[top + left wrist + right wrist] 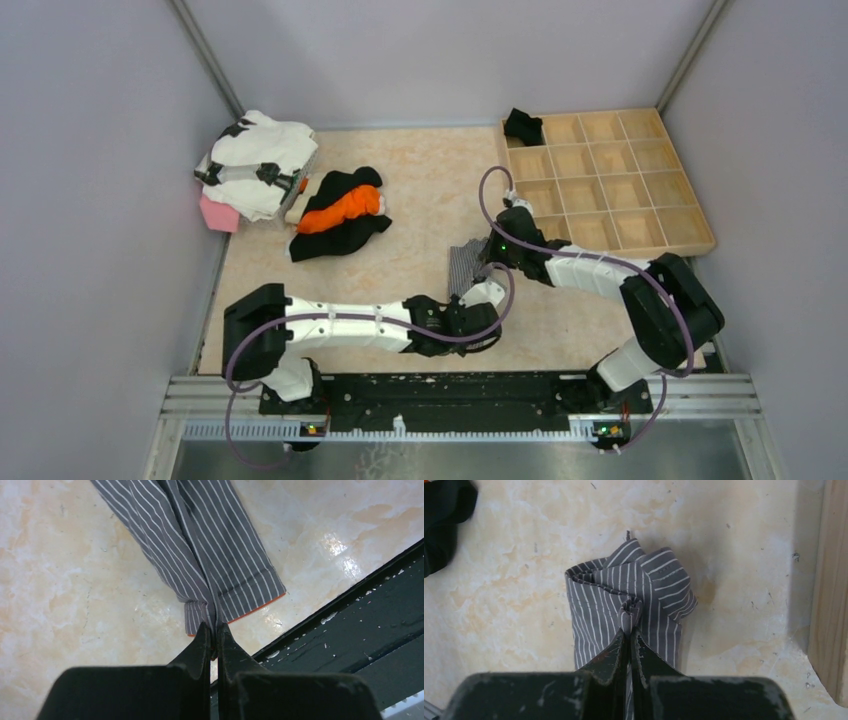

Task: Roll the underwear
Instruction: Fold the underwear at the center of the board.

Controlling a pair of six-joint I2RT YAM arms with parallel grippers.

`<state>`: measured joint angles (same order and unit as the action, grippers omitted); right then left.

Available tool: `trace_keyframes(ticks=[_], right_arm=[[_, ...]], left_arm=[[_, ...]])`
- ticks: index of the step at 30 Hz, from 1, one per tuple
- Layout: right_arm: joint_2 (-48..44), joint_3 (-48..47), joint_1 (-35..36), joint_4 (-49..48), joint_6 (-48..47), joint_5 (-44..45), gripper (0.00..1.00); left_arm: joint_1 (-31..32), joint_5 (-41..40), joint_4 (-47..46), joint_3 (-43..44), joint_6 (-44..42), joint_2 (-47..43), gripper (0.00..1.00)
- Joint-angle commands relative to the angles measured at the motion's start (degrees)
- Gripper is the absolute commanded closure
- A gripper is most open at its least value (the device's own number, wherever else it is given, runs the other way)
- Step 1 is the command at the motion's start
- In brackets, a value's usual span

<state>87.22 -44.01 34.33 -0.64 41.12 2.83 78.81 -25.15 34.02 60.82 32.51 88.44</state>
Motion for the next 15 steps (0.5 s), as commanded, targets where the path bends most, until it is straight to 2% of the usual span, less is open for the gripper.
trace_keyframes(ticks=[1,15], right_arm=[[2.20,0.50,-0.57,-1.17,-0.91,1.55,1.00],[6.51,0.04,-0.59,-2.07,-1.49,1.59,1.00]], left_arm=[[1.30,1.20,-1.84,2.85,-1.33,2.78,1.00],[2.84,2.35,-4.66,5.14,0.85,9.45,1.00]])
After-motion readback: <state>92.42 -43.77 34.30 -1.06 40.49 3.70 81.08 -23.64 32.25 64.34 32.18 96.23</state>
